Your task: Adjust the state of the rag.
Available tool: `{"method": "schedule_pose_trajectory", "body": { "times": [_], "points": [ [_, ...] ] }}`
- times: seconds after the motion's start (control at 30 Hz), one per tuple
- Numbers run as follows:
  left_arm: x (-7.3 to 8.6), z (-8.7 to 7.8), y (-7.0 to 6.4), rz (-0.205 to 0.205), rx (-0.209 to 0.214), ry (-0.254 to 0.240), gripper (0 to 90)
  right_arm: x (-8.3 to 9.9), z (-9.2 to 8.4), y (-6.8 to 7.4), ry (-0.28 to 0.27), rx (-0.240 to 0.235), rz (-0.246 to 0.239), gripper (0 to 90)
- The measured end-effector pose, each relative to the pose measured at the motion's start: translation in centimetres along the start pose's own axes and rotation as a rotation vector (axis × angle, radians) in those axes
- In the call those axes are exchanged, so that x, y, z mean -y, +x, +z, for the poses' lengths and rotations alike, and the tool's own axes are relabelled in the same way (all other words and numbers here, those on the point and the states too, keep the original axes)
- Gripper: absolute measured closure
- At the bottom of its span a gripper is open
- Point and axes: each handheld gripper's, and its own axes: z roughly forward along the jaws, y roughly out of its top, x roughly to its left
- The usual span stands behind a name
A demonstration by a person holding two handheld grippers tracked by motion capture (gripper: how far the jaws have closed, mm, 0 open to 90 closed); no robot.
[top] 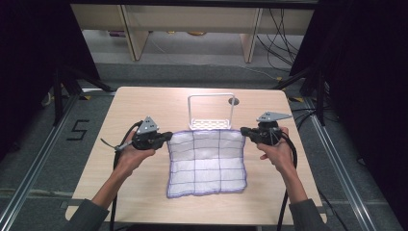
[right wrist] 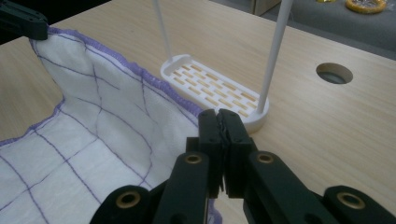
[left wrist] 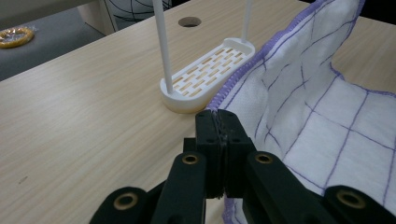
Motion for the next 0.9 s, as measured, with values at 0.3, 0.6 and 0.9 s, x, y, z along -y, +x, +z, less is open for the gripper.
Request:
{"method": "schedule_pose_trajectory", "body": {
  "times": [0.3, 0.6, 0.9],
  "points": [
    [2.0, -1.8, -2.6, 0.05, 0.039, 0.008, 87.9, 1.5, -1.6, 1.3, 0.023, -0.017, -0.024, 88.8],
    [4.5, -2.9, -4.9, 0.083, 0.067, 0.029, 87.8, 4.2, -2.8, 3.4, 0.058, -0.036, -0.051, 88.8],
    [6.1, -3.6, -6.2, 0.095, 0.094, 0.031, 87.6, 5.8, -3.0, 4.2, 0.075, -0.049, -0.051, 88.7]
  ]
}}
